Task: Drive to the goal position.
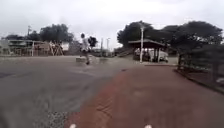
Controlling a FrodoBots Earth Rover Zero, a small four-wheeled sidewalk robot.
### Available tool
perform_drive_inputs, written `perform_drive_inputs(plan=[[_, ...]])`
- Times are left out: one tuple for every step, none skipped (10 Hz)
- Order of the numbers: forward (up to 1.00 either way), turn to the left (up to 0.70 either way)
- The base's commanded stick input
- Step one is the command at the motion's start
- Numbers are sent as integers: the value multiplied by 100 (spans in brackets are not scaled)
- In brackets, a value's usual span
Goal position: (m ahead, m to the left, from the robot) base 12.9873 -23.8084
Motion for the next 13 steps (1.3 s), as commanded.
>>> perform_drive_inputs(plan=[[100,-5],[100,-12],[100,-40],[100,-40],[100,-40],[100,-40],[100,-40],[100,-40],[100,-40],[100,-40],[100,-40],[100,-40],[100,-40]])
